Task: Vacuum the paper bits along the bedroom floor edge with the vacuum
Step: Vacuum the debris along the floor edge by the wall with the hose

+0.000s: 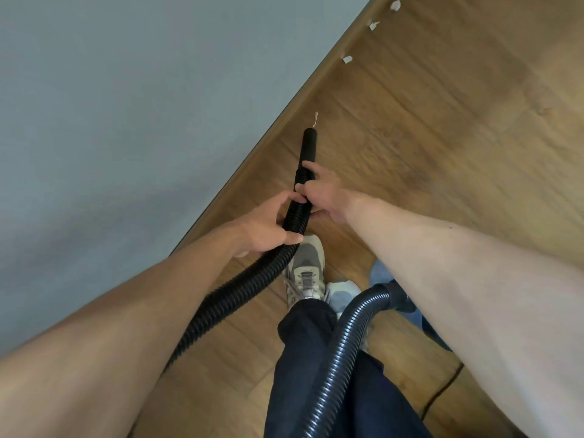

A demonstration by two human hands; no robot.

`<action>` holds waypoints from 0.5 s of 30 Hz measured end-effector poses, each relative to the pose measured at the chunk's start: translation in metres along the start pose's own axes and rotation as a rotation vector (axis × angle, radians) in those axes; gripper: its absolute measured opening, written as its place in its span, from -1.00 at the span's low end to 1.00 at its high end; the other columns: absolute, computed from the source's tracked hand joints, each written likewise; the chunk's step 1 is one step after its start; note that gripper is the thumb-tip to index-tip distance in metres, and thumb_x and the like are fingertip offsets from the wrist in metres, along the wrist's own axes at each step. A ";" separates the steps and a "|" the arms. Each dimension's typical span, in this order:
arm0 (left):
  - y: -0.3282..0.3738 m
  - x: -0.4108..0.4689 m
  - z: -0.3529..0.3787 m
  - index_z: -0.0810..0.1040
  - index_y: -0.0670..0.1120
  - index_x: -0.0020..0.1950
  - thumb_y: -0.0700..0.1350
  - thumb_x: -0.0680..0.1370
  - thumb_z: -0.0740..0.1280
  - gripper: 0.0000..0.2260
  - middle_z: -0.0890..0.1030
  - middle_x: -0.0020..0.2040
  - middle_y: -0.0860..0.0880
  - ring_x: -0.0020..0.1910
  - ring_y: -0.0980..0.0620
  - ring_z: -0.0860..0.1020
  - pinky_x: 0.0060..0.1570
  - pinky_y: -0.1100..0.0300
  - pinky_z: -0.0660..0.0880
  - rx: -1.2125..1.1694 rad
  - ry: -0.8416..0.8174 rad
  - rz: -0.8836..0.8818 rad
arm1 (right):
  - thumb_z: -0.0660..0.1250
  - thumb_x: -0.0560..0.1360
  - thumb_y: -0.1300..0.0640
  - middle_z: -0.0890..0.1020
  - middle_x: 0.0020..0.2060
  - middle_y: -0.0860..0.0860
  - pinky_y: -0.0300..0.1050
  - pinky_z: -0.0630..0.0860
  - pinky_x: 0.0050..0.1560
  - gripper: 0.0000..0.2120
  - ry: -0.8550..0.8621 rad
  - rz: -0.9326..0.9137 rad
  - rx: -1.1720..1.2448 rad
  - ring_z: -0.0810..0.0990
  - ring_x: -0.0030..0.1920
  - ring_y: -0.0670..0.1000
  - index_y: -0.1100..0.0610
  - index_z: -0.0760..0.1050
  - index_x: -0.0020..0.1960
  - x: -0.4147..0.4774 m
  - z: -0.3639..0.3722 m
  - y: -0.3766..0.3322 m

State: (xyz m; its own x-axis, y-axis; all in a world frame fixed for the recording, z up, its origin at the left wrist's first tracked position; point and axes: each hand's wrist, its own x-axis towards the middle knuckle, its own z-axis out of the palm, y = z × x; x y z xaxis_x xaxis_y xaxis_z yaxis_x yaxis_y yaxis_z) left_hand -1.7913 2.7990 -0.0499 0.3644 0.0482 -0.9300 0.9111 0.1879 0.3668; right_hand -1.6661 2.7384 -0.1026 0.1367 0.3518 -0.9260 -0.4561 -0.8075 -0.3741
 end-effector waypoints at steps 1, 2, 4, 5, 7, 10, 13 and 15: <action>0.000 0.001 0.000 0.34 0.20 0.37 -0.27 0.55 0.40 -0.47 0.57 0.13 -0.12 0.04 -0.09 0.63 -0.14 -0.03 0.67 -0.004 0.005 0.006 | 0.21 0.59 0.32 0.51 0.16 0.05 -0.18 0.49 -0.41 -0.38 0.005 -0.001 0.003 0.56 -0.18 -0.01 -0.12 0.21 0.55 0.000 0.000 -0.001; 0.002 0.003 -0.001 0.34 0.20 0.37 -0.27 0.55 0.40 -0.47 0.57 0.12 -0.10 0.04 -0.09 0.62 -0.12 -0.04 0.67 -0.001 0.013 0.015 | 0.20 0.60 0.32 0.49 0.15 0.04 -0.22 0.48 -0.46 -0.38 0.011 -0.002 0.009 0.55 -0.18 -0.02 -0.11 0.20 0.56 0.000 0.000 -0.003; 0.004 0.004 -0.005 0.34 0.20 0.38 -0.25 0.55 0.41 -0.47 0.55 0.12 -0.08 0.04 -0.07 0.62 -0.15 0.01 0.66 0.024 0.024 0.038 | 0.19 0.61 0.31 0.49 0.16 0.05 -0.31 0.44 -0.58 -0.39 0.019 -0.010 0.018 0.55 -0.18 -0.03 -0.11 0.19 0.57 0.001 0.000 -0.007; 0.005 0.006 -0.007 0.33 0.20 0.38 -0.25 0.55 0.41 -0.47 0.55 0.12 -0.07 0.03 -0.05 0.61 -0.17 0.05 0.65 0.039 0.020 0.045 | 0.19 0.61 0.31 0.48 0.17 0.05 -0.33 0.43 -0.61 -0.39 0.023 -0.011 0.026 0.55 -0.18 -0.03 -0.11 0.19 0.57 0.003 -0.001 -0.009; 0.008 0.007 -0.012 0.33 0.20 0.38 -0.24 0.55 0.41 -0.46 0.53 0.12 -0.07 0.04 -0.04 0.60 -0.18 0.10 0.63 0.063 0.016 0.055 | 0.19 0.61 0.30 0.47 0.15 0.03 -0.30 0.45 -0.58 -0.40 0.037 -0.003 0.043 0.54 -0.17 -0.05 -0.11 0.20 0.56 0.003 0.001 -0.014; 0.013 0.009 -0.022 0.33 0.20 0.38 -0.24 0.56 0.41 -0.48 0.52 0.13 -0.05 0.06 -0.02 0.58 -0.21 0.13 0.61 0.085 0.004 0.059 | 0.21 0.61 0.29 0.46 0.14 0.02 -0.22 0.51 -0.48 -0.40 0.049 0.001 0.060 0.56 -0.17 -0.03 -0.13 0.21 0.56 0.006 0.001 -0.021; 0.017 0.010 -0.029 0.33 0.19 0.36 -0.24 0.55 0.41 -0.49 0.52 0.12 -0.02 0.08 0.05 0.55 -0.19 0.15 0.60 0.104 0.004 0.077 | 0.22 0.59 0.28 0.47 0.17 0.02 -0.13 0.60 -0.39 -0.37 0.041 0.011 0.056 0.57 -0.15 -0.03 -0.16 0.19 0.56 0.007 0.002 -0.026; 0.018 0.011 -0.029 0.34 0.20 0.35 -0.24 0.55 0.41 -0.49 0.53 0.13 -0.02 0.12 0.06 0.53 -0.14 0.13 0.60 0.097 0.014 0.083 | 0.23 0.56 0.31 0.48 0.25 0.05 -0.08 0.64 -0.32 -0.31 0.027 0.018 0.064 0.58 -0.11 -0.01 -0.18 0.16 0.56 0.007 0.000 -0.028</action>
State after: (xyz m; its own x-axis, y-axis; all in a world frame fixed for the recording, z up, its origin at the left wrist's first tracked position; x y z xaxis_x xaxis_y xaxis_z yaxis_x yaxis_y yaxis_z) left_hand -1.7762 2.8317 -0.0538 0.4372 0.0733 -0.8964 0.8926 0.0867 0.4424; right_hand -1.6522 2.7629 -0.0986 0.1514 0.3241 -0.9338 -0.5139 -0.7812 -0.3545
